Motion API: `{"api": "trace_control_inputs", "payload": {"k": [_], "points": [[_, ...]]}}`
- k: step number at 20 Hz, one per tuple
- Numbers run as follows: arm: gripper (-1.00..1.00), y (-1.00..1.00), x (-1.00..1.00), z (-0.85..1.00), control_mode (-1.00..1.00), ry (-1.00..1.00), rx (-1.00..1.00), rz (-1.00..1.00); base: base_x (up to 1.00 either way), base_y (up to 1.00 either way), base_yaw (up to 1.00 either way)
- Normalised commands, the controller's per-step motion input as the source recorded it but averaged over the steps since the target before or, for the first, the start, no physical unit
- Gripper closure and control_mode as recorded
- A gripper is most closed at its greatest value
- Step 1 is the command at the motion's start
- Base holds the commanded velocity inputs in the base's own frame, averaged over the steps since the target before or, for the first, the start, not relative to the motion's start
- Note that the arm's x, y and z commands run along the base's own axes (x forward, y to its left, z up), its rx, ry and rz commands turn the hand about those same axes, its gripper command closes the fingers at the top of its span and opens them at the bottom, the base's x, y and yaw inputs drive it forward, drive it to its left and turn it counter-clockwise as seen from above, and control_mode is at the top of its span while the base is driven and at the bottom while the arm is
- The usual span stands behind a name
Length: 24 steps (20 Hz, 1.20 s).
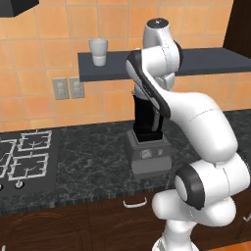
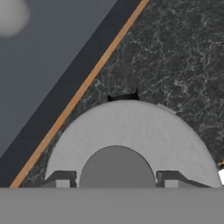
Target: Close the lid blender by securely placing the lid on top.
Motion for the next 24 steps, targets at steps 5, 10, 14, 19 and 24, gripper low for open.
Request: {"api": "trace_control_inputs", "payload": {"k": [5,10,14,19,24], "points": [[-1.0,0.01,-0.03,0.18,-1.0,0.0,0.0,0.0,0.0,0.0,0.0],[-1.0,0.33,-0.76,0.09,-1.0,-0.09,-0.06,0.04,0.0,0.0,0.0],[-1.0,0.92,-1.0,-0.31,-1.0,-0.03,-0.22,0.08,0.0,0.0,0.0],[-1.0,0.88,-0.75,-0.98,-1.0,0.15,-0.28,0.09,0.0,0.0,0.0],[-1.0,0.15,-0.12,-0.39,-1.0,0.15,-0.03,0.05,0.0,0.0,0.0]]}}
